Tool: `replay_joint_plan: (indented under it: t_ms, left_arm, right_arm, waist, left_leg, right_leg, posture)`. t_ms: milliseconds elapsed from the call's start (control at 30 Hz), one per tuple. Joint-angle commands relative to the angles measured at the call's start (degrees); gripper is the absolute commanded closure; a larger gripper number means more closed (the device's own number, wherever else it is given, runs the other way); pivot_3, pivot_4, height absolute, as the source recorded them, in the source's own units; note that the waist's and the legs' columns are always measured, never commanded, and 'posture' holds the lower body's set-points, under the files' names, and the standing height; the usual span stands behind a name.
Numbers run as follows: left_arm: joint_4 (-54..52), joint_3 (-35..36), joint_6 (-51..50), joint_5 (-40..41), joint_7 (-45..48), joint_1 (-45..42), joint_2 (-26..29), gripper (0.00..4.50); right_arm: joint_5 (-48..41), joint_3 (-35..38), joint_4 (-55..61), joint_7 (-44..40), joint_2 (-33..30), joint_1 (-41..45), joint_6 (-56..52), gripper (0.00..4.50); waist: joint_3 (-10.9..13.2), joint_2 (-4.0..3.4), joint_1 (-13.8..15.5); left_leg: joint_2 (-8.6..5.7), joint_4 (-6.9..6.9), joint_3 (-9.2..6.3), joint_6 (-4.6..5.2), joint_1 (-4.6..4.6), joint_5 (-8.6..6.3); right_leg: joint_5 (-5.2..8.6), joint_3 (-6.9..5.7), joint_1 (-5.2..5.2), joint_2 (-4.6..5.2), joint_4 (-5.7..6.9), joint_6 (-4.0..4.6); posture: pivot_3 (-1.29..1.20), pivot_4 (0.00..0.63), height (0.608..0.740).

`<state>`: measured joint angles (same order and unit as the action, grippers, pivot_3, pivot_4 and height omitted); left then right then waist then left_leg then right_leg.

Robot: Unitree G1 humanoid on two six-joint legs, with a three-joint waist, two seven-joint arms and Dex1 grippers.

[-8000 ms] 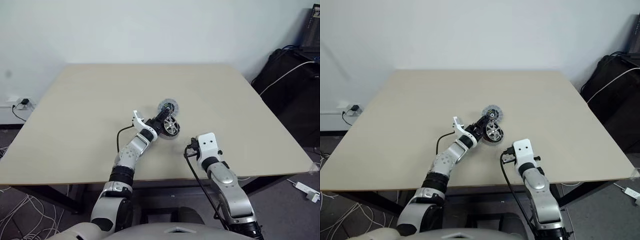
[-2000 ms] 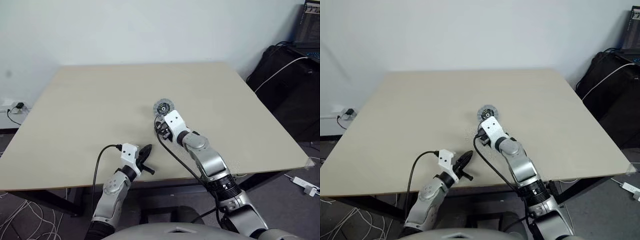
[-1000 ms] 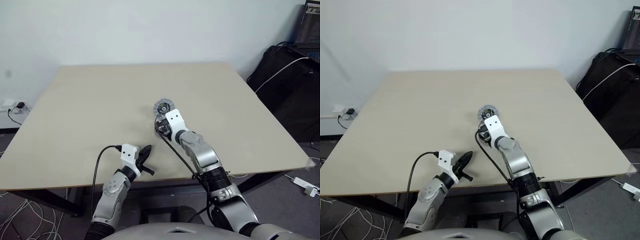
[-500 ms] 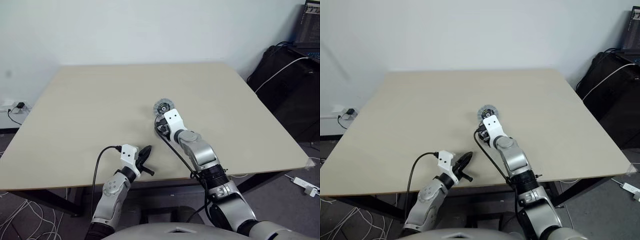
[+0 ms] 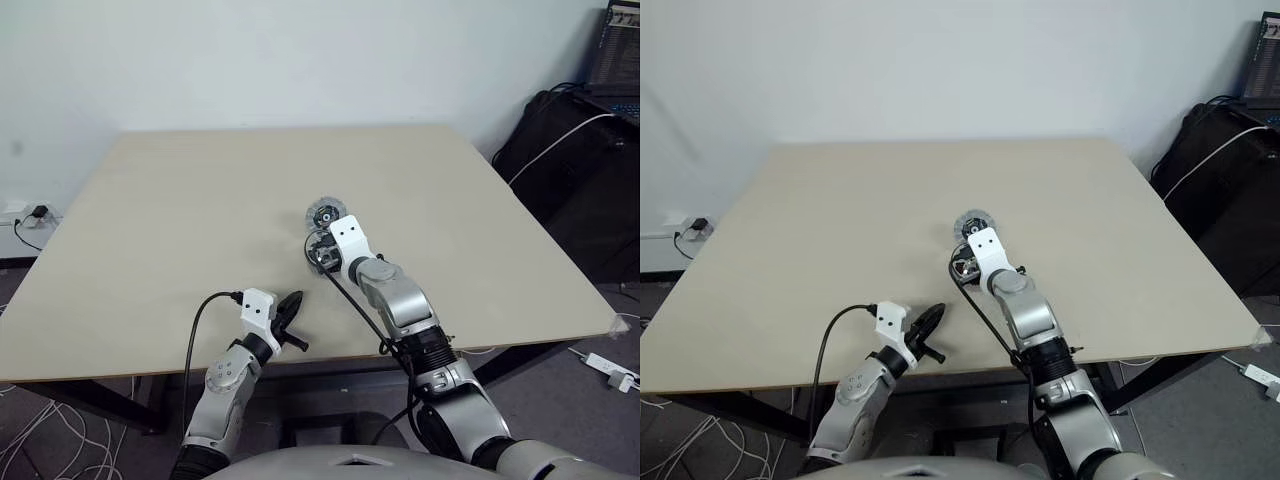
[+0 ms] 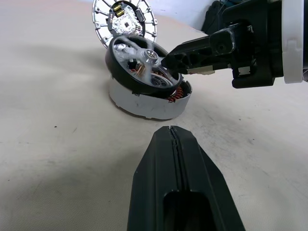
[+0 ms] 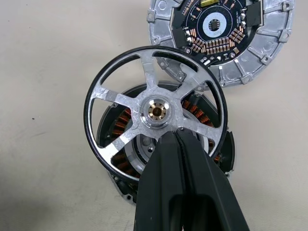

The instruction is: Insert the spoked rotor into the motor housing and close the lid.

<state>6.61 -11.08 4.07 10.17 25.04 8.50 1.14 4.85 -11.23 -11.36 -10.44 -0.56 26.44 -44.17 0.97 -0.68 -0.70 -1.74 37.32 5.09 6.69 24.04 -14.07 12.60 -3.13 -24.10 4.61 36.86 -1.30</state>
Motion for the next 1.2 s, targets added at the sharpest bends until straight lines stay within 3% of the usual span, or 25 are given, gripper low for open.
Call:
replay_joint_plan:
  t_ms: [33,233,333,467,1200]
  left_arm:
    - [-1.8,0.0,0.6,0.3,0.0,-0.4,-0.4,4.50]
    - [-1.7,0.0,0.6,0.4,0.0,-0.5,-0.4,4.50]
    - [-1.6,0.0,0.6,0.4,0.1,-0.6,-0.5,4.50]
    - [-1.5,-0.1,0.5,0.4,0.1,-0.7,-0.5,4.50]
    - [-1.3,-0.1,0.6,0.3,0.2,-1.0,-0.7,4.50]
  right_arm:
    - [-0.3,0.3,1.3,0.0,0.0,1.3,0.5,4.48]
    - [0.3,-1.7,3.6,-1.8,-2.1,1.0,3.6,4.48]
    - [0.4,-1.5,3.8,-1.6,-2.2,1.3,3.4,3.95]
    - [0.5,-1.8,4.4,-1.7,-2.0,1.4,2.4,2.67]
    - [-0.7,0.2,0.4,-0.6,-1.5,1.3,-0.1,2.67]
  waist:
    - [0.0,0.00,0.0]
    - [0.0,0.00,0.0]
    - [0.0,0.00,0.0]
    - [0.0,0.00,0.0]
    - [0.0,0.00,0.0]
  left_leg:
    - [0.00,0.00,0.00,0.00,0.00,0.00]
    - [0.00,0.00,0.00,0.00,0.00,0.00]
    - [0.00,0.00,-0.01,0.00,0.00,0.00]
    - [0.00,0.00,0.00,0.00,0.00,0.00]
    - [0.00,0.00,0.00,0.00,0.00,0.00]
  right_leg:
    - [0.00,0.00,0.00,0.00,0.00,0.00]
    - [0.00,0.00,0.00,0.00,-0.01,0.00]
    - [0.00,0.00,0.00,0.00,-0.01,0.00]
    - [0.00,0.00,0.00,0.00,-0.01,0.00]
    - [0.00,0.00,0.00,0.00,-0.01,0.00]
  posture:
    - [0.00,0.000,0.740]
    - [0.00,0.000,0.740]
    - [0.00,0.000,0.740]
    - [0.00,0.000,0.740]
    - [0.00,0.000,0.740]
